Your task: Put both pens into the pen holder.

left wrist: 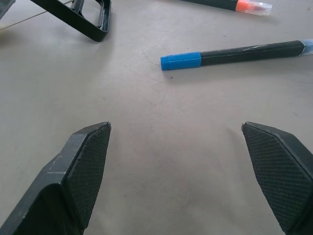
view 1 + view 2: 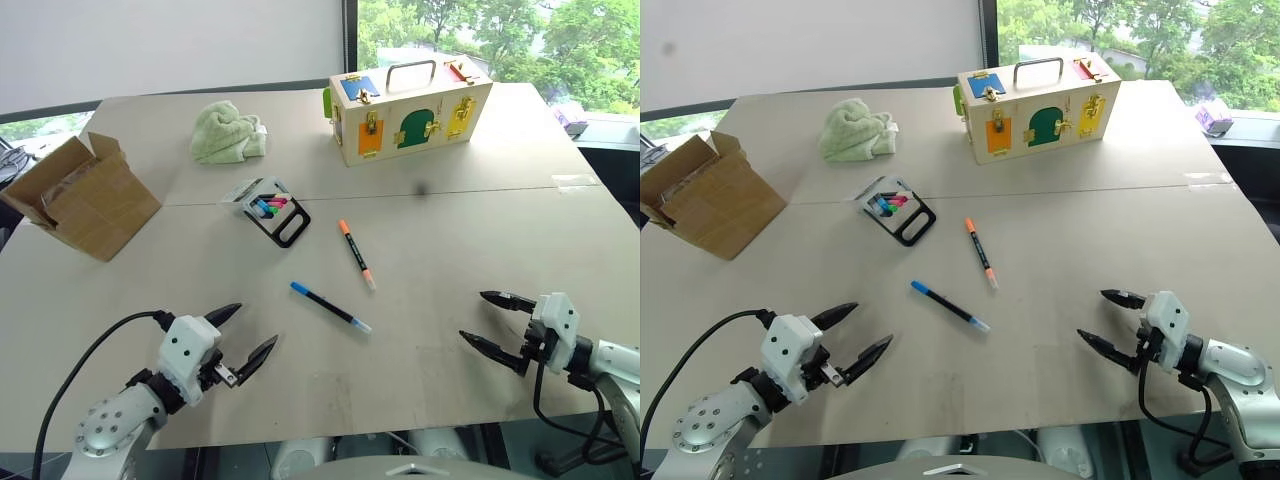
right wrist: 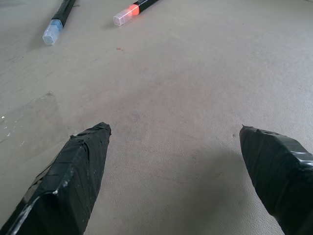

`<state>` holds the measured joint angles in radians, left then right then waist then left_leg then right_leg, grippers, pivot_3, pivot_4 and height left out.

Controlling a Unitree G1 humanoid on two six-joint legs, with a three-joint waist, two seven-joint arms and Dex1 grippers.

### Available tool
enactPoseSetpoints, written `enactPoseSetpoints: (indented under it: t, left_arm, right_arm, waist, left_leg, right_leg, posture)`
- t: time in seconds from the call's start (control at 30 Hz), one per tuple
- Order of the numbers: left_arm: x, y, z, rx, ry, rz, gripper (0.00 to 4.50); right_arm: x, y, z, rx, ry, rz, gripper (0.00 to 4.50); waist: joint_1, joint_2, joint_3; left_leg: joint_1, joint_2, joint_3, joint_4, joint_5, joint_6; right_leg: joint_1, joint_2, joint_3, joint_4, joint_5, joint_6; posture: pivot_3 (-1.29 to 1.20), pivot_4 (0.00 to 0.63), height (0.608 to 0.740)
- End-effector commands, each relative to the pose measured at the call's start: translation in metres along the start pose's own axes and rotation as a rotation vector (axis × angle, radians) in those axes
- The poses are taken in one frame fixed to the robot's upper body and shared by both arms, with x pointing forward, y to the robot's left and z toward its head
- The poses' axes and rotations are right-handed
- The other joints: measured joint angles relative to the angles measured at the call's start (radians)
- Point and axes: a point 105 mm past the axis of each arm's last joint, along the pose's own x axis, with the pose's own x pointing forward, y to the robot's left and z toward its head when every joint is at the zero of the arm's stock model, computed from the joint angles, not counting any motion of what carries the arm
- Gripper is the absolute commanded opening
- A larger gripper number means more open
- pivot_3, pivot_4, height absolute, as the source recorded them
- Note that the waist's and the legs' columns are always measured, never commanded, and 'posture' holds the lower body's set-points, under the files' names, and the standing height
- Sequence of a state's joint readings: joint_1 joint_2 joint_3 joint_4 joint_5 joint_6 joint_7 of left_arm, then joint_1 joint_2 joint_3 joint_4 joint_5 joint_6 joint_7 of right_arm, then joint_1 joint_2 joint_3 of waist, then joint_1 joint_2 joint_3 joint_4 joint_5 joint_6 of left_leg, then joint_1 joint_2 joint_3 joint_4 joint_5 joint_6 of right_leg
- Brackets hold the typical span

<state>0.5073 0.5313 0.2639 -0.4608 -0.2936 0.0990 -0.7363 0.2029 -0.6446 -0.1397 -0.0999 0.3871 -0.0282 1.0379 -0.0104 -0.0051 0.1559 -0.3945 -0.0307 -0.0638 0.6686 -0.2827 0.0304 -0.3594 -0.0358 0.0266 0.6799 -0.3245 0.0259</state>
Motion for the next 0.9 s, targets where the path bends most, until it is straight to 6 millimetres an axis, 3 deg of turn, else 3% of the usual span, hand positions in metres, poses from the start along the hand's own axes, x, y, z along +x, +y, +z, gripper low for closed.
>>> enactPoseSetpoints:
  t: [0.03,0.67,0.83,0.9]
  left_arm:
    - [0.000,0.002,0.005,0.036,-0.031,0.004,4.45]
    - [-0.001,0.004,0.001,0.039,-0.074,0.018,4.45]
    - [-0.004,0.005,0.013,0.067,-0.095,-0.027,4.45]
    - [-0.008,0.010,0.023,0.072,-0.108,-0.051,4.45]
  right_arm:
    - [-0.005,-0.006,0.008,-0.040,-0.029,-0.045,4.50]
    - [0.004,-0.003,0.012,-0.021,-0.051,-0.031,4.50]
    - [0.015,0.002,0.022,-0.064,-0.060,0.023,4.50]
    - [0.028,0.005,0.033,-0.086,-0.087,0.047,4.50]
  waist:
    - [0.000,0.000,0.000]
    - [0.000,0.000,0.000]
    - [-0.001,0.000,0.000]
    - [-0.003,0.000,0.000]
  left_leg:
    - [0.000,0.000,0.000,0.000,0.000,0.000]
    - [0.000,0.000,0.000,0.000,0.000,0.000]
    - [0.000,0.000,0.000,0.000,0.000,0.000]
    - [0.000,0.000,0.000,0.000,0.000,0.000]
  right_leg:
    - [0.000,0.000,0.000,0.000,0.000,0.000]
    - [0.000,0.000,0.000,0.000,0.000,0.000]
    - [0.000,0.000,0.000,0.000,0.000,0.000]
    - [0.000,0.000,0.000,0.001,0.000,0.000]
  posture:
    - [0.00,0.150,0.740]
    - [0.00,0.150,0.740]
    - [0.00,0.150,0.740]
    - [0.00,0.150,0.740]
